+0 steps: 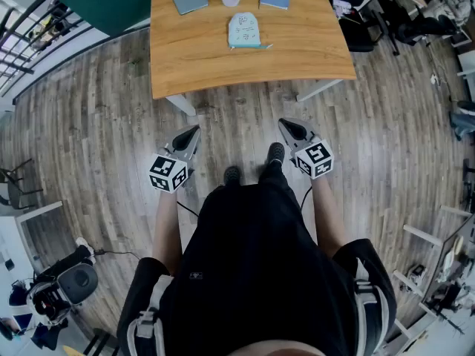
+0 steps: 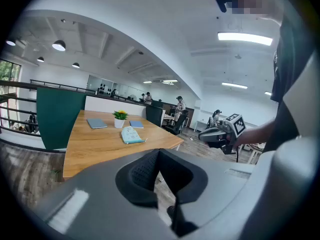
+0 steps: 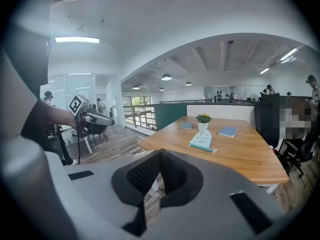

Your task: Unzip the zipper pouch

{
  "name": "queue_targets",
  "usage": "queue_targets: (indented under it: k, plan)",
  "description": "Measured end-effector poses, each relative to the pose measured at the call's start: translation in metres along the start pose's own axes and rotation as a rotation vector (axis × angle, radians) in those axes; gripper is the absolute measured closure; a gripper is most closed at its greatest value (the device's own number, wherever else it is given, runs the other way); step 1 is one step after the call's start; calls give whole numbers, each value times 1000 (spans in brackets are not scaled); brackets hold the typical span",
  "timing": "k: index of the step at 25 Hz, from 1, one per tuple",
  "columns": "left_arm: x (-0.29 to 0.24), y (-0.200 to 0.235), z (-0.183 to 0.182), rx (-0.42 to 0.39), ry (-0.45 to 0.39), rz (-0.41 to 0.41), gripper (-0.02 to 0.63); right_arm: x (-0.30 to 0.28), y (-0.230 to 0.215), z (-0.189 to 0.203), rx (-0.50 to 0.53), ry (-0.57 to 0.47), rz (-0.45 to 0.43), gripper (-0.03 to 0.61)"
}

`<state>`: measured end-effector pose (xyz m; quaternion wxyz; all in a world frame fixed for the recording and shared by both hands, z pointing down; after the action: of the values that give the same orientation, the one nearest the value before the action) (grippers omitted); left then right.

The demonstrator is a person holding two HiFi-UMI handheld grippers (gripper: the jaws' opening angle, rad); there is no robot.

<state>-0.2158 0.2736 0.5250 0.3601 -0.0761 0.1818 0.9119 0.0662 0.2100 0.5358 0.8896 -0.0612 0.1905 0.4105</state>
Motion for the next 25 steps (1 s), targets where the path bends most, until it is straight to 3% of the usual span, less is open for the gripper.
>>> queue_targets:
  k: [5, 14, 25]
  plan:
    - [0, -8, 3, -7, -13, 5, 612, 3, 10, 3, 0, 5, 5, 575]
    - [5, -12, 14, 3, 4, 12, 612, 8, 22, 16, -100, 5, 5, 575]
    - [-6, -14, 2, -24, -8, 51, 612, 7, 22, 17, -97, -3, 13, 549]
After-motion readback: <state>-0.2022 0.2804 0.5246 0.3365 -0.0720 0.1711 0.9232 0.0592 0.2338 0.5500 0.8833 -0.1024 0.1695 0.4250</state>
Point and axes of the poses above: the fingertips, and each gripper's own axes: x backward along the fingers, y to its left, z out of its underside, the point moved 4 cm from there along x, backward along the fingers, and after that the axes turned 14 degrees about z, right-handed, at the moved point
